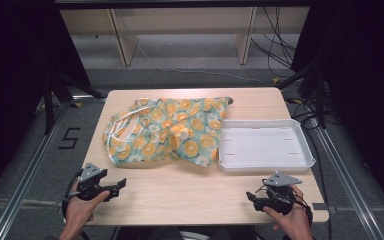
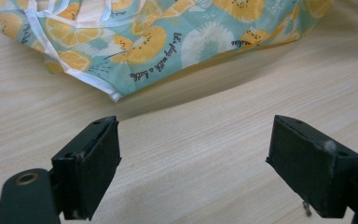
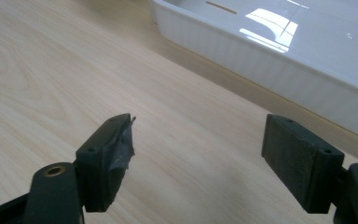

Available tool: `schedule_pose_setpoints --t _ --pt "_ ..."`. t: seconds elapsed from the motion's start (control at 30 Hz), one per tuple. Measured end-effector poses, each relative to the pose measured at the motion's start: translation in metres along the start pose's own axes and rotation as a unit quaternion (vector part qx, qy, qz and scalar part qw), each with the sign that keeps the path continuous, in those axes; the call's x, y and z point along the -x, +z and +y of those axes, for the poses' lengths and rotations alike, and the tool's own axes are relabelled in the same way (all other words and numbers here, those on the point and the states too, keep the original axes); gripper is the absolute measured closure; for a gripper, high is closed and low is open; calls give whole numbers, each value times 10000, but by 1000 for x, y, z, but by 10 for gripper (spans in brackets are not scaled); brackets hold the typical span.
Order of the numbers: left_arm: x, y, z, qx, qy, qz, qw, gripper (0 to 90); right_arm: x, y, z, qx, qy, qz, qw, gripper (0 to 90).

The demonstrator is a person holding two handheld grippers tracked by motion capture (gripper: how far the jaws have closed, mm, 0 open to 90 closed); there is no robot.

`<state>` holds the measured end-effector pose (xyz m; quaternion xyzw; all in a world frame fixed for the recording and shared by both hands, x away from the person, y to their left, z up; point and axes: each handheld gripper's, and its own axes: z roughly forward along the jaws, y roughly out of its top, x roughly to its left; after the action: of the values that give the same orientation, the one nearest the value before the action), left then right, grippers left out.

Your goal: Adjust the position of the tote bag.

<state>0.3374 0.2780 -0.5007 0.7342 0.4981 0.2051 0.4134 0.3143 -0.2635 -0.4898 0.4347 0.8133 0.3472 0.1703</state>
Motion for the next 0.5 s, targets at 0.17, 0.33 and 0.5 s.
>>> schedule_pose_setpoints --t 0.17,0.33,0.5 --pt "0 0 0 -14 12 16 10000 159 3 -1 0 20 -78 -13 10000 255" --pt "0 0 0 -50 74 15 10000 161 5 -2 1 90 -63 -44 9999 256" --pt "0 0 1 -39 92 39 9999 164 7 -1 -1 177 -183 -157 9996 251"
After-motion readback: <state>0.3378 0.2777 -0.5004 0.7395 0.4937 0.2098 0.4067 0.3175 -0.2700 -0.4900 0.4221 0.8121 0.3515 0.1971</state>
